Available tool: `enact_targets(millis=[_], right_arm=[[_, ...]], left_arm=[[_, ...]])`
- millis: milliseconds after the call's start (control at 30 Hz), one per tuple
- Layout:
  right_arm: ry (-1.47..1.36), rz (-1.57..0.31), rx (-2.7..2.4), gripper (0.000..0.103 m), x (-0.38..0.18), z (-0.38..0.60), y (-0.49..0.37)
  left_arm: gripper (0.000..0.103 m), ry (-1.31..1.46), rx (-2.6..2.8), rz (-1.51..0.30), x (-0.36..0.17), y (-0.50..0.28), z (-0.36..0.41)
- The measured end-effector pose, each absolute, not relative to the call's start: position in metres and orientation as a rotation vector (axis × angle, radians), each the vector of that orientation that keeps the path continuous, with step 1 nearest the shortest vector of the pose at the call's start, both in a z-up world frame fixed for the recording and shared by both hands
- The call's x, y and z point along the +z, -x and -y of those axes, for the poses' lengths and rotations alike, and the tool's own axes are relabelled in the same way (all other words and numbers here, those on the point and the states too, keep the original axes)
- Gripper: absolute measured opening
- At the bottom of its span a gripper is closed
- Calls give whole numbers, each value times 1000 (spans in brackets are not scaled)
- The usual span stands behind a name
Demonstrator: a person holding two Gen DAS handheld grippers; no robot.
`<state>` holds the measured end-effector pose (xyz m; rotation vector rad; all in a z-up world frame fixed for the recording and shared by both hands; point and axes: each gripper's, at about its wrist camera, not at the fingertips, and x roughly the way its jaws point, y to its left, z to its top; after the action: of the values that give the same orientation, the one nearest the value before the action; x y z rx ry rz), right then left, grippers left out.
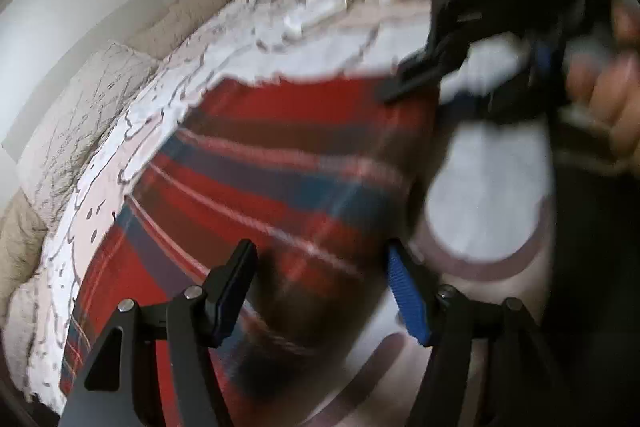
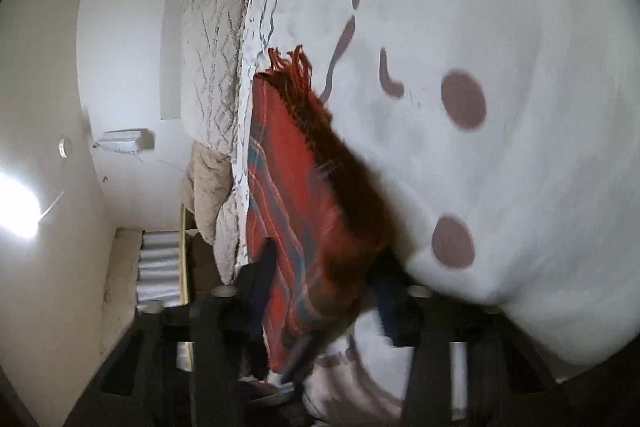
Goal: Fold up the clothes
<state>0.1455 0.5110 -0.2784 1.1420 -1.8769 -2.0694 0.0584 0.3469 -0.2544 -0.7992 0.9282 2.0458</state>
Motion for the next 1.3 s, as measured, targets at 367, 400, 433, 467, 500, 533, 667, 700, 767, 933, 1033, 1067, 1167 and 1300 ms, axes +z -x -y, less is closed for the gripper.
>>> enact_targets(millis=[367,400,433,467,500,533,667,700,767,933,1033,1067,1167,1300], right_arm=[[-1171,1667,-2083,13,-231,-509,-121],[-1171,1636,-2086,12,-226,-509,-120],[-1174,1608,-2091,13,-221,-511,-119],[-1177,1579,-2091,12,-216,-510,-115],[-1179,1550,-2081,12,-212,-509,-110],[-1182,1523,-2074,13,-208,-509,-106],[-1206,1407,-2091,13,-196,-510,-100],[-1218,1369,-2110,13,-193,-510,-100],[-1242,1302,-2150,13,-191,-510,-98],[-1195,1335,-2224,79,-194,-519,-100],[-1130,1468,-2166,100,-202,-533,-99],[-1131,1533,-2093,100,-211,-538,-94],[-1235,1650,-1928,100,-242,-545,-70],[-1386,1663,-1795,99,-275,-546,-26]], left_arm=[[65,492,2145,-1037,-228,-99,-380],[65,455,2164,-1035,-226,-99,-386],[65,432,2186,-1027,-225,-99,-390],[65,408,2208,-1019,-223,-98,-393],[65,389,2229,-1010,-221,-97,-396],[65,400,2243,-998,-221,-93,-396],[34,446,2299,-945,-218,-77,-396],[17,457,2306,-928,-217,-73,-393],[13,486,2308,-884,-214,-65,-387],[13,525,2331,-776,-202,-48,-366],[13,557,2348,-740,-199,-36,-362],[13,558,2342,-737,-199,-35,-361],[13,558,2311,-736,-200,-38,-362],[13,526,2282,-785,-204,-49,-372]])
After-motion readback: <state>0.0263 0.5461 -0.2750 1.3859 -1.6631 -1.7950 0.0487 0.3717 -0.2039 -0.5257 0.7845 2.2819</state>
